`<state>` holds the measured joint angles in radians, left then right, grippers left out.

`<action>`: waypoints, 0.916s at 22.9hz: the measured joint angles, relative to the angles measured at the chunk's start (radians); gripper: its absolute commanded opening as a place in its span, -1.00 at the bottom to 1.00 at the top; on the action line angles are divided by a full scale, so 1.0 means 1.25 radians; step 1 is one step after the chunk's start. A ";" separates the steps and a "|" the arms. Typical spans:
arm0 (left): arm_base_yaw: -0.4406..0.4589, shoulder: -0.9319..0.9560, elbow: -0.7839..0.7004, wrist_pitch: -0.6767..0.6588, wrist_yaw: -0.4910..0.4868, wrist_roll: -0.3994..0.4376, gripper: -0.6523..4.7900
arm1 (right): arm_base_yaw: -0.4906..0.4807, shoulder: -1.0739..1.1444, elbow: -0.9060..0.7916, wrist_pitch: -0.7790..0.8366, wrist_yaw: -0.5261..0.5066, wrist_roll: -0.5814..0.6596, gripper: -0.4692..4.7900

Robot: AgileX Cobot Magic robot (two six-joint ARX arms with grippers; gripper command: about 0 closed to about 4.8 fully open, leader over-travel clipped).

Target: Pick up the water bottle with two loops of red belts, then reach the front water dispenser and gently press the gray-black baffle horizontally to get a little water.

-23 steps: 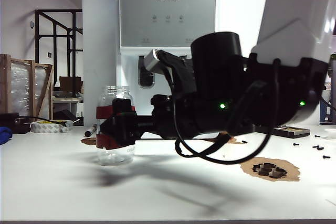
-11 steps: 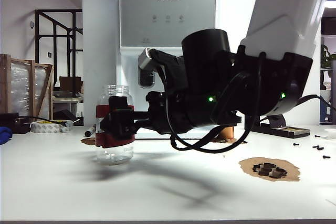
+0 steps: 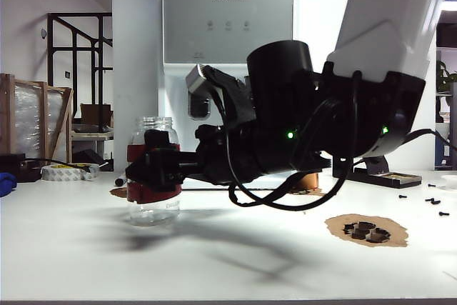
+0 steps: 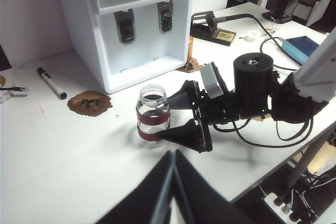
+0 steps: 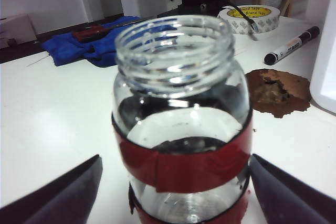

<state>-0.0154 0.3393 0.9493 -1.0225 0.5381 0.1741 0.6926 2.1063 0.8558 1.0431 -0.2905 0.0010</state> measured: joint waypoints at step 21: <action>0.000 0.000 0.000 -0.006 0.000 0.020 -0.78 | 0.000 0.021 0.036 -0.038 0.000 0.002 -0.03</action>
<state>-0.0154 0.3393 0.9493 -1.0298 0.5381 0.1989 0.6926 2.1323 0.9012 0.9958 -0.2901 0.0029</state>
